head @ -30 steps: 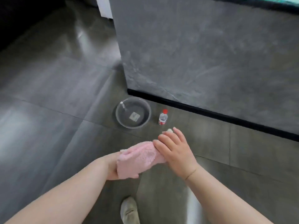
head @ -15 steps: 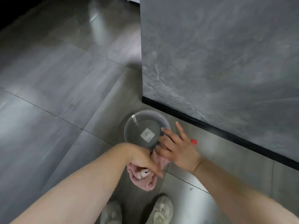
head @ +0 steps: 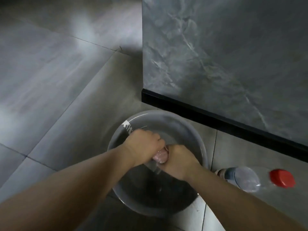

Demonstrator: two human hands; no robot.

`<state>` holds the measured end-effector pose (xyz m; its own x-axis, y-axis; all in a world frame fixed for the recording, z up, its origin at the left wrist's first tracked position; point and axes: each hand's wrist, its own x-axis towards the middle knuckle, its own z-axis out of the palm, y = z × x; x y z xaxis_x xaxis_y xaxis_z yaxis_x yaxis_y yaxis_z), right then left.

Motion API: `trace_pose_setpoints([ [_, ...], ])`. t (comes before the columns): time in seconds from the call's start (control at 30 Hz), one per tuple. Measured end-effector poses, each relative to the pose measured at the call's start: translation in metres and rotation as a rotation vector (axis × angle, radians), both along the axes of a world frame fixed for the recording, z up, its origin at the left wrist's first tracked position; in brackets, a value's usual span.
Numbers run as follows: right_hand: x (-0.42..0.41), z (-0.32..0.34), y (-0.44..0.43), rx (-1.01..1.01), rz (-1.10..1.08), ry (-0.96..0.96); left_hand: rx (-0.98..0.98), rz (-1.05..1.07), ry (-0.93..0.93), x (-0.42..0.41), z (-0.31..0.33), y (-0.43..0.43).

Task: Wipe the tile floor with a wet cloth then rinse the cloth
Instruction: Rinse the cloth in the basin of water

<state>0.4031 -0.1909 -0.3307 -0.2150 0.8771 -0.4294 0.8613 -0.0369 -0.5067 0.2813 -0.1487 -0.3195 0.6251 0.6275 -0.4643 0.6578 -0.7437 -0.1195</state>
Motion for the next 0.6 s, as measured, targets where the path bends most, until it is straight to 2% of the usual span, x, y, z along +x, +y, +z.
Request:
trace_pose_setpoints([
  [0.1,0.002,-0.004,-0.003,-0.182,-0.236,0.400,0.083,-0.104,-0.123,0.005,-0.002,0.007],
  [0.17,0.001,0.001,-0.011,-0.305,-0.416,0.628,0.188,-0.251,-0.360,0.002,-0.001,0.008],
  [0.23,0.002,0.004,-0.016,-0.486,-0.501,0.767,0.211,-0.301,-0.430,-0.002,0.002,0.007],
  [0.3,0.006,0.009,-0.015,-0.627,-0.449,0.764,0.149,-0.284,-0.446,-0.003,-0.008,0.002],
  [0.37,0.009,0.014,-0.012,-0.628,-0.366,0.581,0.103,-0.183,-0.452,-0.005,-0.024,-0.008],
  [0.4,0.008,0.019,-0.010,-0.551,-0.296,0.401,0.103,-0.103,-0.459,-0.007,-0.029,-0.012],
  [0.43,0.007,0.022,-0.011,-0.420,-0.203,0.189,0.103,-0.022,-0.481,-0.008,-0.030,-0.017],
  [0.5,0.005,0.024,-0.019,-0.006,-0.016,-0.312,-0.055,0.310,-0.586,-0.011,-0.023,-0.031],
  [0.53,0.006,0.023,-0.023,0.218,0.032,-0.518,-0.311,0.599,-0.680,-0.011,-0.009,-0.041],
  [0.6,0.009,0.016,-0.028,0.618,0.060,-0.590,-0.884,1.193,-1.126,-0.011,0.016,-0.056],
])
